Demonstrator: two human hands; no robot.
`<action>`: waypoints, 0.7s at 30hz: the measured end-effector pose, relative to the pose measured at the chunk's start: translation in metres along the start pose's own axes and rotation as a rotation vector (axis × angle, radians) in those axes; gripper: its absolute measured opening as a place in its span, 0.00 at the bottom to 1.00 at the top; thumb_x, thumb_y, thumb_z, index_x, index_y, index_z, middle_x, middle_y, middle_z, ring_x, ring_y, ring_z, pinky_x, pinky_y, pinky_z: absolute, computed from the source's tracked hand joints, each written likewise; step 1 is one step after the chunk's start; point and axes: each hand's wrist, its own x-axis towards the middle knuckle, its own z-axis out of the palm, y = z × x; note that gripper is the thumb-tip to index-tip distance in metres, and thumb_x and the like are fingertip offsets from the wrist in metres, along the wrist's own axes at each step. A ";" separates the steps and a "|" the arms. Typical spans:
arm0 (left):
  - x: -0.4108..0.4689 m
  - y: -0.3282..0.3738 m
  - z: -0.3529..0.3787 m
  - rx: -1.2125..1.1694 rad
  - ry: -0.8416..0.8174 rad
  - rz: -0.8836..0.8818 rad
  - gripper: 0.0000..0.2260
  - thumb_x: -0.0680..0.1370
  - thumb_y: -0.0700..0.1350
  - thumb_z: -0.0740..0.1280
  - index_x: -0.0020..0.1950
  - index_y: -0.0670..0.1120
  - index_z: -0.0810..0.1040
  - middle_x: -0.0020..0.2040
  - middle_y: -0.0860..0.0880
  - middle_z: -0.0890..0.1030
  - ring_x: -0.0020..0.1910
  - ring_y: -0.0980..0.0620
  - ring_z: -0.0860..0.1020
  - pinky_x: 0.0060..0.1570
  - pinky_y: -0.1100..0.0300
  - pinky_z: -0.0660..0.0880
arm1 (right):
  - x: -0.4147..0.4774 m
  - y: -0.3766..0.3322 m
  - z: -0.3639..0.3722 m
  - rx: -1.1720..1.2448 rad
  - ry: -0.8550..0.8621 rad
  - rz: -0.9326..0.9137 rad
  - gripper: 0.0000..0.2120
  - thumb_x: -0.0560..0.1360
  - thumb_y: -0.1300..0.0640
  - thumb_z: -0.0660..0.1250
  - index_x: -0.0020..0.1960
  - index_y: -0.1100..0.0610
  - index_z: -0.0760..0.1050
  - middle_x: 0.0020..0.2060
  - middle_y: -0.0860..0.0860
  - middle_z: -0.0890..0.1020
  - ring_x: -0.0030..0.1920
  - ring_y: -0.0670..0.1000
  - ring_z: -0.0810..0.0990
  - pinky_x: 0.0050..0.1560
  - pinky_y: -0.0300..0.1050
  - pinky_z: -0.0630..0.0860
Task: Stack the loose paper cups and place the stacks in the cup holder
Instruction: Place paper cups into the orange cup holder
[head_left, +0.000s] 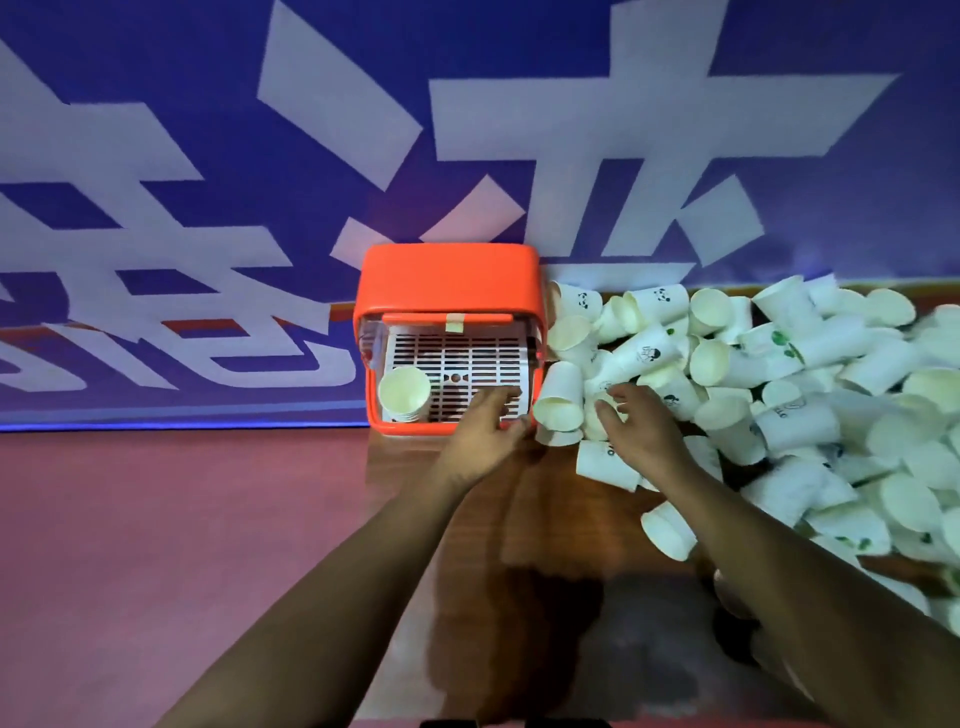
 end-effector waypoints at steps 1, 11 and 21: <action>0.006 0.008 0.008 0.012 0.000 -0.020 0.21 0.81 0.46 0.67 0.73 0.45 0.71 0.69 0.44 0.73 0.66 0.47 0.74 0.64 0.59 0.71 | 0.008 0.000 0.000 0.015 -0.028 -0.004 0.18 0.79 0.49 0.62 0.63 0.59 0.75 0.58 0.56 0.78 0.60 0.56 0.77 0.61 0.54 0.73; 0.029 0.009 0.072 0.076 0.041 -0.136 0.18 0.79 0.39 0.63 0.69 0.45 0.74 0.63 0.45 0.79 0.63 0.46 0.76 0.61 0.56 0.72 | 0.043 0.017 0.019 0.189 -0.240 -0.010 0.18 0.81 0.47 0.57 0.66 0.53 0.73 0.59 0.54 0.80 0.60 0.54 0.77 0.55 0.42 0.69; 0.010 0.033 0.080 -0.024 0.091 0.118 0.35 0.71 0.41 0.79 0.73 0.52 0.66 0.65 0.52 0.70 0.64 0.71 0.66 0.58 0.79 0.65 | 0.040 0.029 -0.038 0.929 -0.493 0.377 0.26 0.81 0.42 0.56 0.57 0.65 0.77 0.41 0.62 0.81 0.33 0.54 0.76 0.34 0.47 0.70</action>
